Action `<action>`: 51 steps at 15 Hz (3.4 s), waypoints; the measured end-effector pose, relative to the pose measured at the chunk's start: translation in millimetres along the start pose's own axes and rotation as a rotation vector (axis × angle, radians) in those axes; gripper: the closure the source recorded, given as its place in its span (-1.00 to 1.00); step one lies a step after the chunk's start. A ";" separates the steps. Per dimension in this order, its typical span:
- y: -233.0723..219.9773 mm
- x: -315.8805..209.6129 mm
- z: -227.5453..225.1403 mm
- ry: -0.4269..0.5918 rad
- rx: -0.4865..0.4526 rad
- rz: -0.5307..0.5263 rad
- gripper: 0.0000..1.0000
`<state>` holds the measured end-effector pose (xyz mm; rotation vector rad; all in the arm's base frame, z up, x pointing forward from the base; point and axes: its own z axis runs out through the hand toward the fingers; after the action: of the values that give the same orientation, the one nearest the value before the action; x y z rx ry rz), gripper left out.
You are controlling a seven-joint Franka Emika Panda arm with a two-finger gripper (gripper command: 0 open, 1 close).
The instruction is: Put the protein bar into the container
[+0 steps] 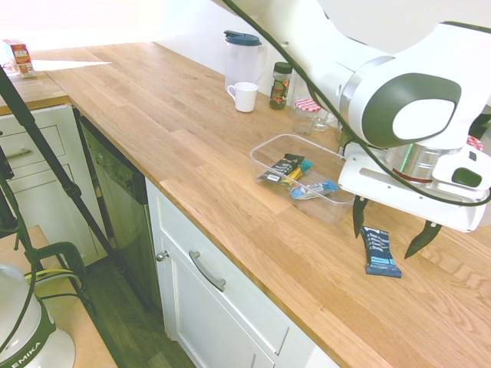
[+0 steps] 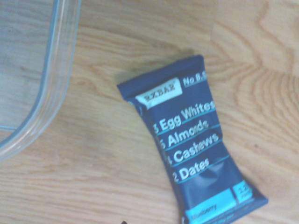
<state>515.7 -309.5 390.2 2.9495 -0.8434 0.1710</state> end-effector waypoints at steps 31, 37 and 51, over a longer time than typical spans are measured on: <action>-45.3 43.9 54.7 -0.061 -0.023 -0.273 1.00; -47.0 43.8 55.7 -0.068 -0.023 -0.276 1.00; -45.0 38.8 -67.5 0.046 -0.007 -0.205 1.00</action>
<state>566.4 -285.2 460.4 2.9875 -0.5307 0.2225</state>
